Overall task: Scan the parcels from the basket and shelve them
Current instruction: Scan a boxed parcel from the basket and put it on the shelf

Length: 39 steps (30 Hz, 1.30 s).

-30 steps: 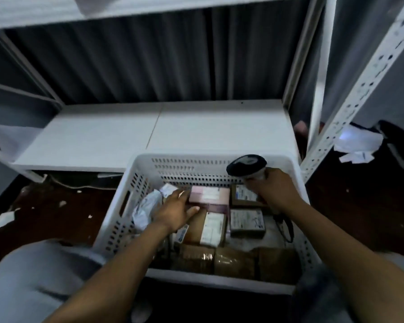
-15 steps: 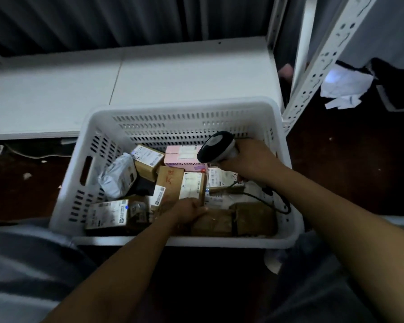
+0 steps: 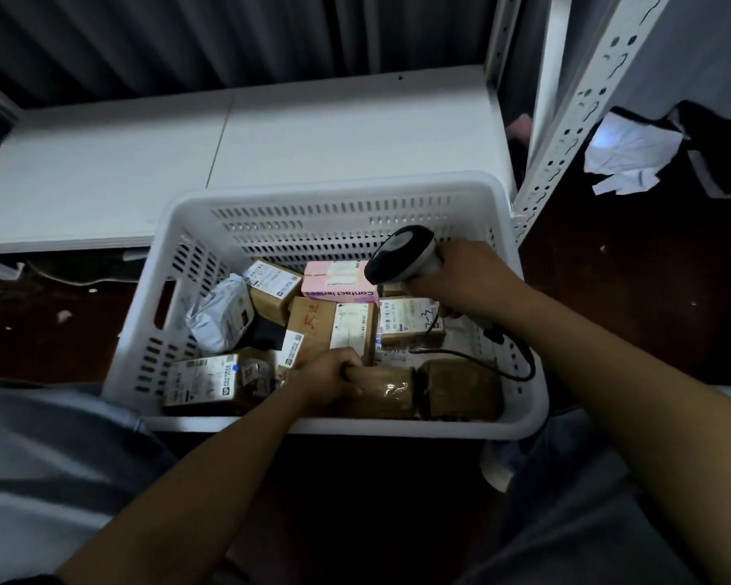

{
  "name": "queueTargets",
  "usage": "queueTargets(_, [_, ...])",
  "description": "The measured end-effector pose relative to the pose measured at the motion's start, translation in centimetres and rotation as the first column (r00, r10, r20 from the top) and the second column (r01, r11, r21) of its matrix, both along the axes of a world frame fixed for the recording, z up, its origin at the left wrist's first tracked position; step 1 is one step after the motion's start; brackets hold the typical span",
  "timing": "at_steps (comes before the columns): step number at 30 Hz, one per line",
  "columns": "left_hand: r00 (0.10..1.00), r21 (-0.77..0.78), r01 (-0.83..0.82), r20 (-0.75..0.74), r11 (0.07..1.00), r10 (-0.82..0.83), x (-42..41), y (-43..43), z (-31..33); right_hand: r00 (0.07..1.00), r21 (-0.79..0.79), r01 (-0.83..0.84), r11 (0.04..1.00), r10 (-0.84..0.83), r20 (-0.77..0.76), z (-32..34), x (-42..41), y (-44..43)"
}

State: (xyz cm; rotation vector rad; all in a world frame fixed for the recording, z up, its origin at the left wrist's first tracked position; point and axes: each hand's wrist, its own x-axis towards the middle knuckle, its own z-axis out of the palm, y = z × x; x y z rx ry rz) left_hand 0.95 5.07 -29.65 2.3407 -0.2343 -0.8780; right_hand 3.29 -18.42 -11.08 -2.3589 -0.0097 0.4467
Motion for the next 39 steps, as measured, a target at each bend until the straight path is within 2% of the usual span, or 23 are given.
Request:
queueTargets(5, [0.987, -0.032, -0.156, 0.041, 0.987, 0.157, -0.2, 1.6, 0.8, 1.000, 0.021, 0.016, 1.000, -0.016, -0.016, -0.2, 0.2, 0.2])
queueTargets(8, [0.964, -0.112, -0.260, 0.023, 0.959, 0.264, 0.1, 2.7, 1.7, 1.000, 0.052, 0.011, 0.999, -0.010, -0.025, -0.3, 0.3, 0.3])
queueTargets(13, [0.949, -0.231, -0.311, -0.017, 0.922, 0.316, 1.2, 3.7, 5.3, 0.998, 0.145, 0.028, 0.989, -0.021, -0.051, -0.3, 0.4, 0.5])
queueTargets(16, [0.910, -0.333, -0.384, 0.023, 0.861, 0.414, 1.6, 3.8, 7.6, 0.994, 0.244, 0.092, 0.965, -0.075, -0.076, -0.4, 0.8, 0.9])
queueTargets(20, [0.845, -0.486, -0.435, 0.071, 0.758, 0.530, 1.9, 3.4, 9.8, 0.957, 0.455, 0.288, 0.843, -0.235, -0.169, -0.6, 1.5, 1.2])
queueTargets(23, [0.799, -0.602, -0.445, 0.069, 0.663, 0.598, 1.9, 2.3, 11.1, 0.892, 0.603, 0.451, 0.657, -0.318, -0.321, -0.7, 1.8, 1.5])
queueTargets(26, [0.748, -0.664, -0.434, 0.111, 0.609, 0.655, 1.7, 1.5, 12.7, 0.845, 0.711, 0.535, 0.457, -0.280, -0.456, -0.8, 2.2, 2.1])
queueTargets(28, [0.713, -0.671, -0.418, 0.176, 0.612, 0.679, 1.7, 1.3, 13.5, 0.838, 0.746, 0.546, 0.381, -0.257, -0.482, -0.7, 2.5, 2.5])
queueTargets(30, [0.672, -0.692, -0.436, 0.175, 0.575, 0.720, 1.7, 1.0, 14.4, 0.843, 0.771, 0.536, 0.344, -0.252, -0.474, -0.8, 2.4, 3.1])
queueTargets(34, [0.580, -0.801, -0.467, 0.042, 0.374, 0.813, 1.7, 0.0, 15.8, 0.857, 0.799, 0.505, 0.325, -0.295, -0.422, -1.5, 2.3, 3.9])
queueTargets(35, [0.568, -0.794, -0.485, 0.031, 0.365, 0.823, 1.7, -0.2, 15.8, 0.859, 0.803, 0.500, 0.324, -0.306, -0.411, -1.7, 2.2, 4.0])
queueTargets(39, [0.540, -0.724, -0.540, 0.093, 0.429, 0.837, 2.1, -0.6, 15.3, 0.856, 0.814, 0.491, 0.311, -0.344, -0.385, -1.9, 2.1, 4.5])
